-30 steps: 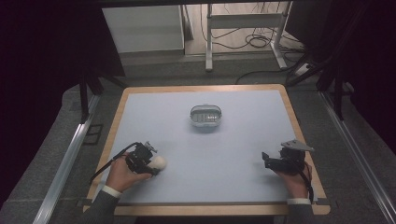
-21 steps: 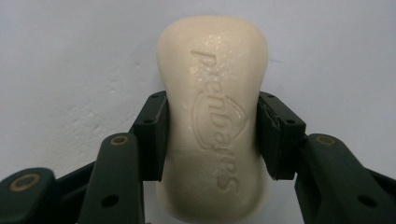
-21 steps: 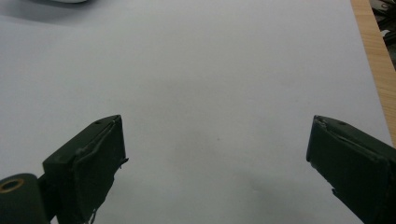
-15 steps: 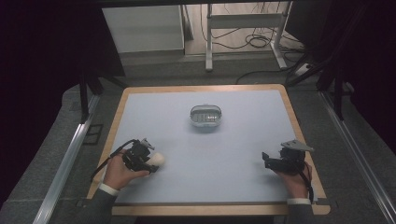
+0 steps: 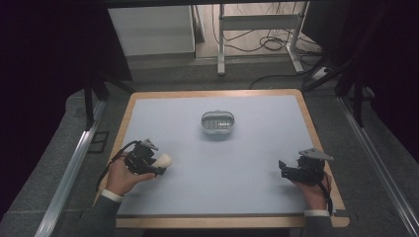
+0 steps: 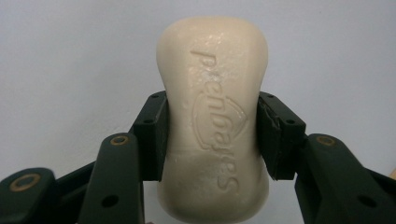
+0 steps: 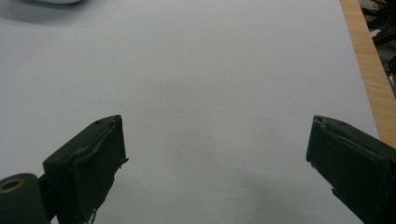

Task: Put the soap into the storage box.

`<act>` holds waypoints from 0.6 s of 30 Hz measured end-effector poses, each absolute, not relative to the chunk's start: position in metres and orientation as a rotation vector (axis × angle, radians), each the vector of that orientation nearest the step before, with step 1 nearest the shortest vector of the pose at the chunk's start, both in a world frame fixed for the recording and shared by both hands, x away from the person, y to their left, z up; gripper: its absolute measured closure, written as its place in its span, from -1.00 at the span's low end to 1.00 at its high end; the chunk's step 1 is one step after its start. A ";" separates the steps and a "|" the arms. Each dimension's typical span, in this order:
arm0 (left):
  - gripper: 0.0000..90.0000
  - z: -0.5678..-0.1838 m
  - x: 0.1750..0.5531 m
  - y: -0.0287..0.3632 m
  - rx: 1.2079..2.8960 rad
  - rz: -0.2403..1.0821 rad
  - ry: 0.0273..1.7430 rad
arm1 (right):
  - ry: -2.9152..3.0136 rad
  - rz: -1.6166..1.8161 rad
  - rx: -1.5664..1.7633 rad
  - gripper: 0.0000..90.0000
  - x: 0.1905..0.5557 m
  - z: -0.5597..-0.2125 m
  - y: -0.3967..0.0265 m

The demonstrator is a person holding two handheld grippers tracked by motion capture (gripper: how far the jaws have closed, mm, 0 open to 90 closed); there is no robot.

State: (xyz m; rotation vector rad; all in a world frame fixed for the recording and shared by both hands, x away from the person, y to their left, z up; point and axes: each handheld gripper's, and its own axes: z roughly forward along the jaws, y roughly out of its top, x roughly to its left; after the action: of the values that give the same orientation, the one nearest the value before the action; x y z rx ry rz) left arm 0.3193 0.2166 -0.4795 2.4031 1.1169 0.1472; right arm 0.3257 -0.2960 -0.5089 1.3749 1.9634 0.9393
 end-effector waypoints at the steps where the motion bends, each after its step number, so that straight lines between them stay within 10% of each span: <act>1: 0.11 -0.479 0.319 0.216 2.404 0.147 1.117 | 1.963 0.941 1.375 -0.91 0.325 -0.509 -0.296; 18: 0.11 -0.463 0.329 0.216 2.386 0.175 1.107 | 1.976 0.940 1.362 -0.91 0.326 -0.510 -0.295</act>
State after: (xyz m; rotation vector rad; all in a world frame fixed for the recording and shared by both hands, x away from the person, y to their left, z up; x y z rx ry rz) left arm 0.3290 0.2163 -0.4633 2.3855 1.1074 0.1750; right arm 0.3259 -0.2952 -0.5100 1.3620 1.9763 0.9403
